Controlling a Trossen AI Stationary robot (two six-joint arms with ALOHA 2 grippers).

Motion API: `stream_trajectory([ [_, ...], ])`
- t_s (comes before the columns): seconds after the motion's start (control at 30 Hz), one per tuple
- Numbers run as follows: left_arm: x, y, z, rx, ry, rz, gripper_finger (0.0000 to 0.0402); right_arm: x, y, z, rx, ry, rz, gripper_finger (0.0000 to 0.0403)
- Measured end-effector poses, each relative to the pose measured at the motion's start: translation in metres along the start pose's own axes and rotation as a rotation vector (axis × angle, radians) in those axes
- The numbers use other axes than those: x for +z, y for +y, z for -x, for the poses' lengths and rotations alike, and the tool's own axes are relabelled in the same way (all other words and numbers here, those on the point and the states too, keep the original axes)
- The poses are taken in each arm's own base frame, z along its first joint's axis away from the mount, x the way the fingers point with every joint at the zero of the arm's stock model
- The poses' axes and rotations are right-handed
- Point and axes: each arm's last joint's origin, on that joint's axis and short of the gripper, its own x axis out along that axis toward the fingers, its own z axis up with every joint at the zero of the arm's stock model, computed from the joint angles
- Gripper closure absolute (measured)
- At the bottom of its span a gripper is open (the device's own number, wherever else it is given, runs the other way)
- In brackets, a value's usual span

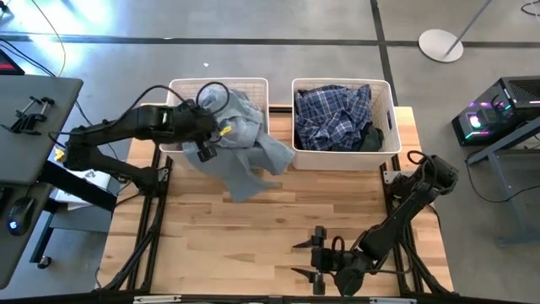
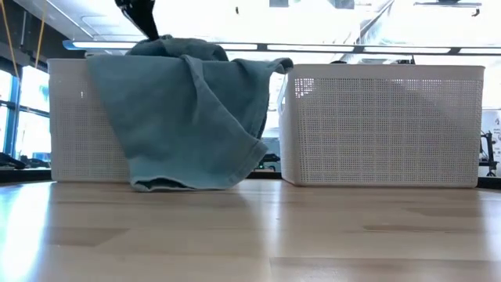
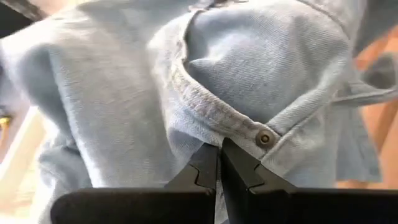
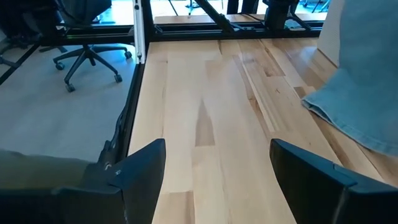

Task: Sort clothes
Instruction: Put the light blue denim pants into the left white bin

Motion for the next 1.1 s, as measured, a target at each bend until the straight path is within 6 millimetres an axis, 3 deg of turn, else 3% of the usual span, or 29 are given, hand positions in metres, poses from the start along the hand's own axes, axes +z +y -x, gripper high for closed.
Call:
stream_trajectory([
  [0.1, 0.0, 0.007, -0.003, 0.093, 0.005, 0.005, 0.0401, 0.0, 0.0, 0.0, -0.001, 0.0, -0.003, 0.0126],
  [0.2, -0.001, 0.018, -0.019, 0.131, 0.027, 0.017, 0.0401, 0.0, 0.0, 0.0, 0.0, 0.0, -0.006, 0.0126],
  [0.4, -0.021, 0.033, -0.09, 0.171, 0.094, 0.119, 0.0401, 0.0, 0.0, 0.0, 0.002, -0.002, -0.031, 0.0126],
  [0.53, -0.041, 0.028, -0.138, -0.003, 0.12, 0.249, 0.0401, 0.0, 0.001, 0.0, 0.034, 0.016, -0.055, 0.0126],
  [0.63, -0.051, 0.024, -0.155, -0.091, 0.206, 0.271, 0.0401, -0.001, 0.002, 0.0, 0.048, 0.024, -0.055, 0.0126],
  [0.73, -0.051, 0.025, -0.152, -0.075, 0.259, 0.299, 0.0397, -0.001, 0.002, 0.0, 0.047, 0.024, -0.052, 0.0126],
  [0.83, -0.042, 0.032, -0.132, -0.077, 0.243, 0.317, 0.038, -0.001, 0.002, 0.0, 0.047, 0.024, -0.046, 0.0126],
  [1.1, 0.006, 0.064, -0.044, -0.164, -0.014, 0.408, 0.0253, 0.0, 0.001, 0.0, 0.009, 0.004, -0.045, 0.0126],
])
